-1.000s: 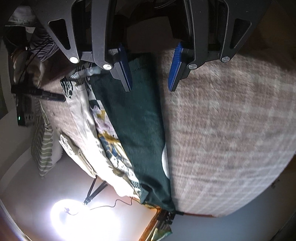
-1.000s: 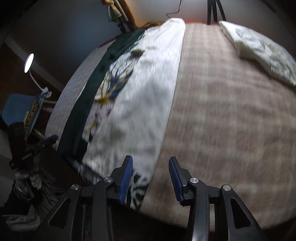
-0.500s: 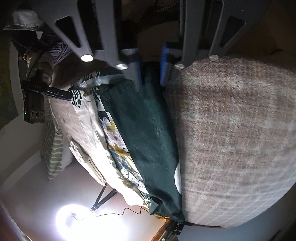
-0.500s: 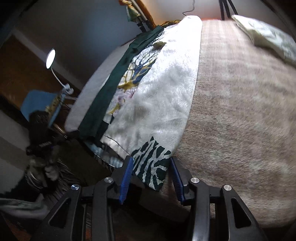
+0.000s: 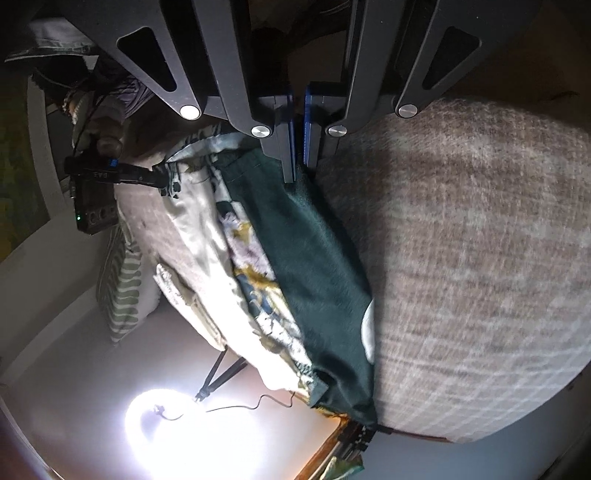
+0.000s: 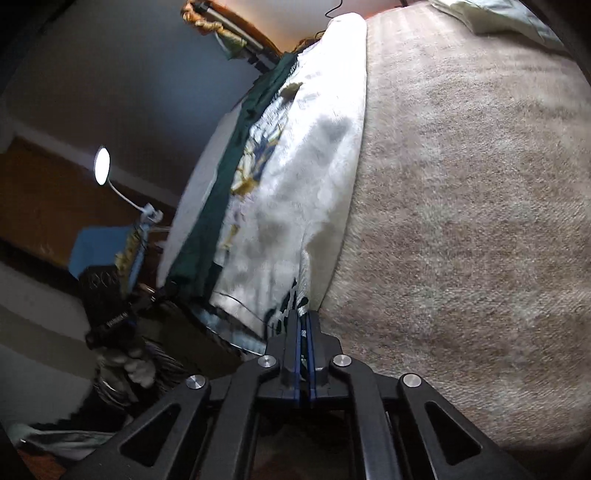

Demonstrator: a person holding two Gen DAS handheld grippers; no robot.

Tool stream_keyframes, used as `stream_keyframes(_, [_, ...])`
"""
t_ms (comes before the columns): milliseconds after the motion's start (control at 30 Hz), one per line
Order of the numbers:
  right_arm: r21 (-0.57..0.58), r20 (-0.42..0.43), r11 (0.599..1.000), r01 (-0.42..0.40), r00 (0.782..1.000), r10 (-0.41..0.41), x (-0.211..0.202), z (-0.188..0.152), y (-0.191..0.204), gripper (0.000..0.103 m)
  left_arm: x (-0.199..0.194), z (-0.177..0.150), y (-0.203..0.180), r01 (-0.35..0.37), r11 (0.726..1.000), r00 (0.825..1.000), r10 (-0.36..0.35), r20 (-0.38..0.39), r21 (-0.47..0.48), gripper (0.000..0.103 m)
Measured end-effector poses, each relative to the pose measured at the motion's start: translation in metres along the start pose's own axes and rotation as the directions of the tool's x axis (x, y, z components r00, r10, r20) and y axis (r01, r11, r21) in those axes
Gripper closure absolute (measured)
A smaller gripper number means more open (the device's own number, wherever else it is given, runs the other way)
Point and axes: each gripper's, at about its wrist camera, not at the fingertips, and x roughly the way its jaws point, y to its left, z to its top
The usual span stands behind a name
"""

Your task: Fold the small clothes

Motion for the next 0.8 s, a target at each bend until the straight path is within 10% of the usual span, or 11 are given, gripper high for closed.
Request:
stream_keyframes(367, [0.046, 0.115, 0.994, -0.103, 0.989, 0.097, -0.019, 0.028, 0.014, 0.103, -0.002, 0.035, -0.006, 0.116, 0.991, 0.992, -0.113, 0.056, -0.069, 0.102])
stream_keyframes(800, [0.090, 0.259, 0.992, -0.086, 0.964, 0.060, -0.019, 0.109, 0.010, 0.103, 0.017, 0.107, 0.002, 0.065, 0.996, 0.988, -0.057, 0.140, -0.055, 0.102])
